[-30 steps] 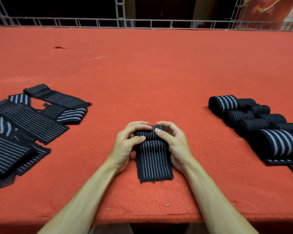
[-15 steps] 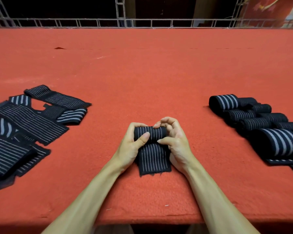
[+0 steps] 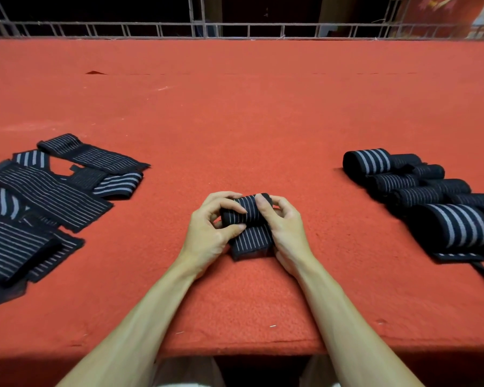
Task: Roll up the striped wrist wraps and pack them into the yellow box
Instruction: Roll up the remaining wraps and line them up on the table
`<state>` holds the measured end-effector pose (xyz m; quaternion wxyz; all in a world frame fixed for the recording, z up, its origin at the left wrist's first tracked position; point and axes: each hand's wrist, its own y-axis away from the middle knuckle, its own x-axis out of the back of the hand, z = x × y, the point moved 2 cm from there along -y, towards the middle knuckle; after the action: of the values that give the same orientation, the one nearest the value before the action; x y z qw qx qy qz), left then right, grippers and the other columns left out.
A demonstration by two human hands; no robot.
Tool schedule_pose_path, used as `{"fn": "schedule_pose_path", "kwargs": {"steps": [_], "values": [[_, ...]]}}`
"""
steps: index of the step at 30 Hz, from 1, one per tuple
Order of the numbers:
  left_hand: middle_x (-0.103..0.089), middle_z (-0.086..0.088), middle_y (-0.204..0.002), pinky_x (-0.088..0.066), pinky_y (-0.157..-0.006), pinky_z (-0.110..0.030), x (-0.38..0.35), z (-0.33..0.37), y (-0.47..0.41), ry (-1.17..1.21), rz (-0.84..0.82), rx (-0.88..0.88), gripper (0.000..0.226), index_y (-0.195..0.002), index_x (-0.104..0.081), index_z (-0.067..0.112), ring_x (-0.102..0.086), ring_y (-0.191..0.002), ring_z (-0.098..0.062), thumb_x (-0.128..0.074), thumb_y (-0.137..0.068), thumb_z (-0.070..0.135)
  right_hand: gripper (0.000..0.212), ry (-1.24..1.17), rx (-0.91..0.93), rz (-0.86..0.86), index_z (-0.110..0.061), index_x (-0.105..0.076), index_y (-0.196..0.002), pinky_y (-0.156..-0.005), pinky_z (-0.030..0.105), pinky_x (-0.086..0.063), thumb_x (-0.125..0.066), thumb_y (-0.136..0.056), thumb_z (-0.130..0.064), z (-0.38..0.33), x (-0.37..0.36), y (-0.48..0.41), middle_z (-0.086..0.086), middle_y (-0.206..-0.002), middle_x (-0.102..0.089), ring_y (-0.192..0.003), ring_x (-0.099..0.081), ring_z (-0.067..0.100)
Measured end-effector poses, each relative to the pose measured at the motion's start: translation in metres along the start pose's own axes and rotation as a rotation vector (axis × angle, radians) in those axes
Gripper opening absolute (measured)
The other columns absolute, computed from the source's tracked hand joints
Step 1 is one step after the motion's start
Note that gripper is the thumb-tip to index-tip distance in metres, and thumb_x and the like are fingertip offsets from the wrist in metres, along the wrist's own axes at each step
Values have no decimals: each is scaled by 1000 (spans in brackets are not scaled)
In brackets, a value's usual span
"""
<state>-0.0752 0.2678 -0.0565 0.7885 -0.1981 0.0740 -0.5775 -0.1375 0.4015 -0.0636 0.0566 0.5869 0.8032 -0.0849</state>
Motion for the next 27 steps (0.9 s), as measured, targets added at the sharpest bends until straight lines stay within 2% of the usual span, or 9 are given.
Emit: {"fn": "schedule_pose_path", "kwargs": {"steps": [2, 5, 8, 10, 15, 18, 21, 23, 27], "values": [[-62, 4, -116, -49, -91, -25, 0, -1, -1, 9, -37, 17, 37, -99, -67, 25, -59, -108, -10, -76, -69, 6, 27, -47, -20, 11, -11, -66, -102, -80, 36, -50, -70, -84, -32, -1, 1, -1, 6, -90, -68, -82, -63, 14], [-64, 0, -108, -55, -81, -26, -3, 0, -1, 131, -73, 140, 48, -119, -60, 23, -62, -93, -9, -79, -74, 19, 23, -200, -72, -29, -7, -60, -110, -75, 37, -51, -66, -89, -13, -4, 3, -1, 11, -93, -64, -82, -63, 20], [-62, 6, -99, -53, -67, -22, -8, 1, -3, 173, -44, 229, 38, -118, -57, 24, -60, -80, -2, -69, -86, 39, 30, -271, -91, -57, -13, -57, -107, -67, 35, -48, -66, -78, -8, -3, 2, -3, 13, -92, -59, -78, -58, 21], [-64, 12, -90, -52, -62, -24, -9, -2, -4, 152, -40, 265, 38, -114, -57, 26, -60, -76, -4, -66, -85, 48, 28, -285, -89, -63, -17, -56, -95, -65, 36, -45, -58, -69, -9, -1, 3, -5, 13, -89, -54, -75, -53, 21], [-66, 2, -80, -46, -52, -19, -8, -3, -2, 131, -39, 239, 36, -111, -58, 15, -59, -64, -10, -76, -80, 14, 28, -297, -17, -79, -14, -51, -80, -73, 33, -43, -43, -56, -1, -1, 7, -5, 6, -86, -58, -84, -50, 22], [-65, -2, -84, -44, -51, -13, -3, -2, -3, 181, 17, 230, 36, -109, -60, 14, -60, -62, -6, -71, -80, -3, 26, -288, 8, -119, -12, -60, -88, -75, 31, -45, -48, -66, -6, -2, 6, -7, 9, -93, -60, -88, -54, 21], [-68, 0, -101, -48, -60, -13, -1, -3, -6, 187, 57, 218, 40, -110, -64, 17, -65, -77, -6, -73, -77, -4, 20, -181, 21, -42, -17, -68, -101, -57, 24, -43, -60, -83, -23, 4, 5, -12, 5, -91, -61, -71, -54, 12], [-64, -3, -115, -52, -69, -17, 2, -5, -7, 180, 101, 233, 42, -110, -66, 20, -68, -86, -7, -74, -76, -4, 10, -51, 29, 22, -24, -70, -98, -46, 21, -37, -67, -88, -24, 8, 4, -13, -1, -85, -62, -56, -48, 7], [-59, -1, -123, -54, -80, -23, 2, 0, -5, 57, 70, 288, 44, -115, -65, 28, -67, -98, -11, -78, -78, 10, 6, -10, -30, 84, -16, -69, -95, -45, 21, -40, -67, -90, -14, 2, 8, -8, 1, -88, -63, -59, -52, 9]]}}
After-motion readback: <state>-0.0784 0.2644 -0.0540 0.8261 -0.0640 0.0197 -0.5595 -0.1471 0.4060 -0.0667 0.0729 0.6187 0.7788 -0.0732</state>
